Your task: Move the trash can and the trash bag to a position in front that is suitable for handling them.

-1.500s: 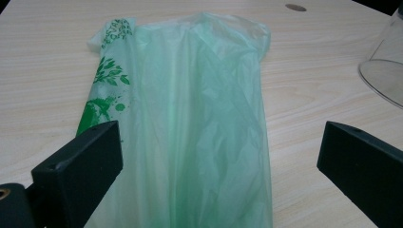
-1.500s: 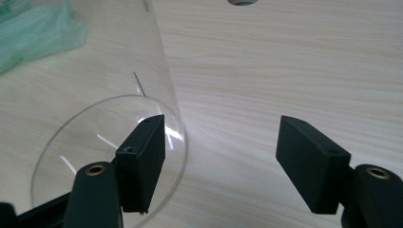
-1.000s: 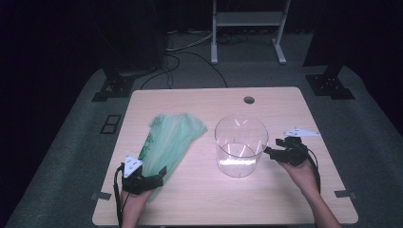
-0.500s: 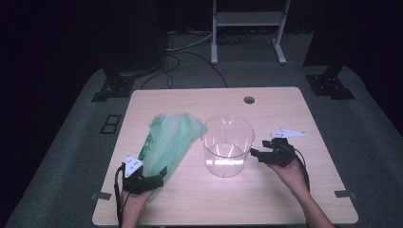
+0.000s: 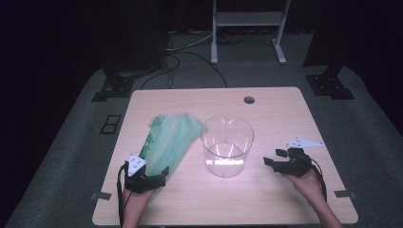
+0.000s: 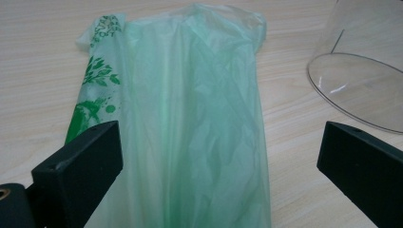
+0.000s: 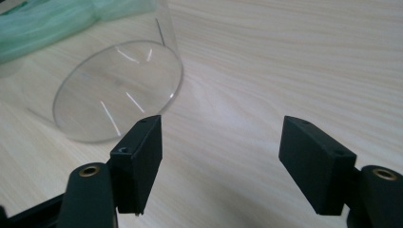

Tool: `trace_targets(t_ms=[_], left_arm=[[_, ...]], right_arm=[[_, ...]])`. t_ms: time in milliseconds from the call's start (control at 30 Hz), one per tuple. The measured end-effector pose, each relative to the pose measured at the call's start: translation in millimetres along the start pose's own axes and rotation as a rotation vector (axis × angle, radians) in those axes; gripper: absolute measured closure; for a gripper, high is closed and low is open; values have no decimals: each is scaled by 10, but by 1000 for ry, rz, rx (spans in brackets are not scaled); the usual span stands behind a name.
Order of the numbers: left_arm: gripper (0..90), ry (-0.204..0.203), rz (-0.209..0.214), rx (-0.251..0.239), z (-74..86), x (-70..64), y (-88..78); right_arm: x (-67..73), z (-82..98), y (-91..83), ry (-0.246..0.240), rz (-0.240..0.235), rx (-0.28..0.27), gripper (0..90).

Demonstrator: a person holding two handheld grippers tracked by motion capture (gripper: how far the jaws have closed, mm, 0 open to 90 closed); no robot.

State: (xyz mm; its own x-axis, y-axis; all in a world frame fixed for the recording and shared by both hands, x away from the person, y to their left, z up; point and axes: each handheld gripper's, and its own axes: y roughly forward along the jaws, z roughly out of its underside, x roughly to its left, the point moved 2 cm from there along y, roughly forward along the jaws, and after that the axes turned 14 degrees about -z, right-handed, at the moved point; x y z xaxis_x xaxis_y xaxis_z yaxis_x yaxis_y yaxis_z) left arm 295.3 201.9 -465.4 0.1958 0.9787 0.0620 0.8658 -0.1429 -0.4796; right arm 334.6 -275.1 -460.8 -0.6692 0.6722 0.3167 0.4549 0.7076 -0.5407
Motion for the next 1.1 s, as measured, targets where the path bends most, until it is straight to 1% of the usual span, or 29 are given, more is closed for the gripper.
trace_targets(t_ms=[67, 100, 200, 233, 300, 333, 400, 433, 467, 533, 600, 733, 767, 800, 833, 900, 933, 1000, 1100], left_arm=[[33, 16, 11, 12, -17, -6, 32], [34, 17, 15, 18, -22, -10, 49], [51, 43, 25, 57, -44, -22, 131], [53, 54, 30, 76, -51, -25, 169], [106, 78, 54, 119, -63, -23, 258], [112, 83, 53, 134, -65, -23, 291], [131, 93, 65, 163, -68, -16, 367], [147, 103, 62, 175, -70, -6, 401], [192, 108, 62, 179, -68, -4, 417], [252, 140, 55, 199, -63, 5, 451], [356, 160, 49, 211, -50, 12, 464], [614, 201, 58, 218, -37, 21, 427], [666, 214, 70, 223, -39, 27, 411], [717, 218, 75, 225, -40, 30, 400], [751, 226, 81, 229, -42, 38, 383], [792, 234, 107, 234, -44, 57, 335], [794, 238, 111, 237, -42, 66, 314], [799, 241, 133, 244, -32, 96, 251], [799, 249, 149, 257, 6, 155, 147]], right_arm=[[-24, 54, -57, -4, 3, 0, 305], [-35, 84, -94, -1, 3, -3, 306], [-56, 145, -155, 7, 0, -11, 305], [-60, 156, -165, 6, -1, -10, 306], [-65, 180, -184, 6, -4, -9, 306], [-68, 190, -189, 6, -5, -7, 306], [-73, 200, -195, 5, -6, -7, 306], [-76, 203, -196, 7, -7, -8, 306], [-80, 206, -197, 9, -7, -8, 306], [-86, 210, -200, 11, -9, -10, 306], [-90, 217, -203, 10, -8, -11, 306], [-92, 238, -207, 15, -11, -7, 306], [-89, 242, -207, 17, -12, -6, 306], [-89, 246, -207, 14, -13, -7, 306], [-88, 248, -207, 13, -14, -8, 306], [-80, 249, -209, 13, -16, -7, 306], [-74, 248, -211, 11, -17, -8, 306], [-67, 248, -213, 12, -17, -10, 306], [-60, 255, -211, 16, -18, -7, 306]])
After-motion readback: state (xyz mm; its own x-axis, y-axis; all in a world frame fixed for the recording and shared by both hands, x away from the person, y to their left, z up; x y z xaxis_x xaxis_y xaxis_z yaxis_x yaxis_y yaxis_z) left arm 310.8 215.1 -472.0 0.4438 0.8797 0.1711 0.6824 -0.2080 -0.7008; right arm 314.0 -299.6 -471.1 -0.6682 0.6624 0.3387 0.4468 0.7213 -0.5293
